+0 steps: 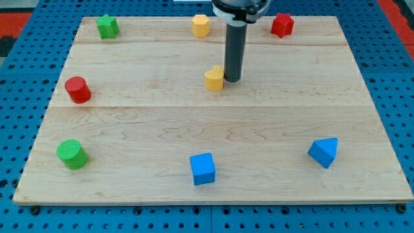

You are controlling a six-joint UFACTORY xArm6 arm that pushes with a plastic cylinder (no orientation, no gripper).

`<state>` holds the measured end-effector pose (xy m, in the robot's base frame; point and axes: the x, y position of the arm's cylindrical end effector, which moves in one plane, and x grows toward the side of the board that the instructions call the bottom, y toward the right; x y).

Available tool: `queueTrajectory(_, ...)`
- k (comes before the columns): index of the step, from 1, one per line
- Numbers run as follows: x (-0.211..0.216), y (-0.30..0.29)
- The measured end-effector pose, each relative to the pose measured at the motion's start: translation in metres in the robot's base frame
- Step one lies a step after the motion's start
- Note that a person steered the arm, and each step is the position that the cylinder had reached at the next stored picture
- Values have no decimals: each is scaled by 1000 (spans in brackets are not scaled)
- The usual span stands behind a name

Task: Move the red star towards the closer to the center of the board

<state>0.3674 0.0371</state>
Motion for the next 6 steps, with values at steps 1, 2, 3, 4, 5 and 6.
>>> queueTrajectory(1,-1,-35)
queueTrajectory(2,5,-66)
queueTrajectory(3,-25,18)
queueTrajectory(4,-55,125)
queueTrajectory(5,-103,185)
queueTrajectory(6,-168,181)
